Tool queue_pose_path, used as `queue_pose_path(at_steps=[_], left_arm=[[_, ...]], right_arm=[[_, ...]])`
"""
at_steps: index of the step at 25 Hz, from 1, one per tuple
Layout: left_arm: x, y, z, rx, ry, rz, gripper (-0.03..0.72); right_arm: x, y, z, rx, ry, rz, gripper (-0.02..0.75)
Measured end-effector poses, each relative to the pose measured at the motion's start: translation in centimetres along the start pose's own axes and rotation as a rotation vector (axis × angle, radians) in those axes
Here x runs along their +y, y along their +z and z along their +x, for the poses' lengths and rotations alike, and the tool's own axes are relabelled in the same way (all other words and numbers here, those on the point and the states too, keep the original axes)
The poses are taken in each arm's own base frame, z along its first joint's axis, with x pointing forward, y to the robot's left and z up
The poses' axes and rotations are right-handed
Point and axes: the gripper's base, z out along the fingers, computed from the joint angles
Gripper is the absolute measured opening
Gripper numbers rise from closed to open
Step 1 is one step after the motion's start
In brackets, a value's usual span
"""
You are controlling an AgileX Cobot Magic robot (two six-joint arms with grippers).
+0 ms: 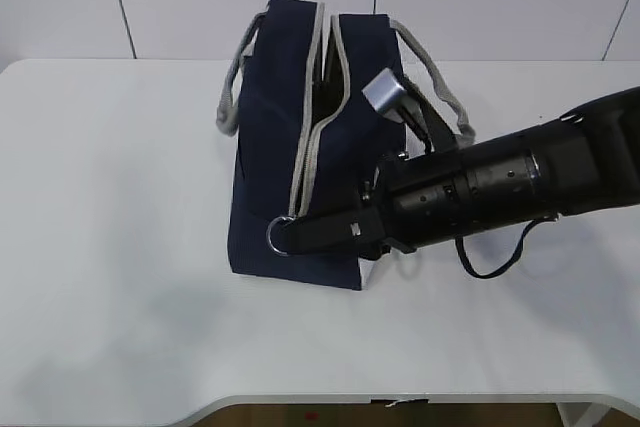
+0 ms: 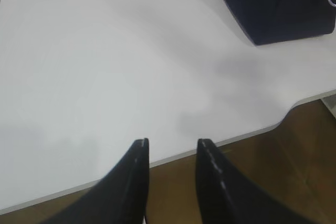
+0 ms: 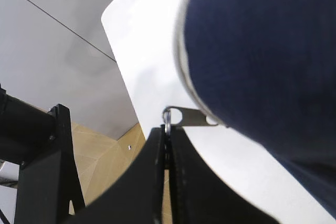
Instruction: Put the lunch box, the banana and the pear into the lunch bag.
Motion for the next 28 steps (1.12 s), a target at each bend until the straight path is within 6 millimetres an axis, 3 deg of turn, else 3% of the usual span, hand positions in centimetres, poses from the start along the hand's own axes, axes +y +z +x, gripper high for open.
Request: queue_pose_path(at_steps=[11,28], left_arm=[[-0.4,0.1,-0.1,0.009,-0.020,0.040,0.241],[-0.9,0.3,-0.3,0.011,-0.052,0.101,0.241]], right_arm=[[0.5,-0.4,-1.2,0.085,0.052,0.014,0.006],[1.7,-1.7,-5.5,0.271,0.083,0.046,0.006]])
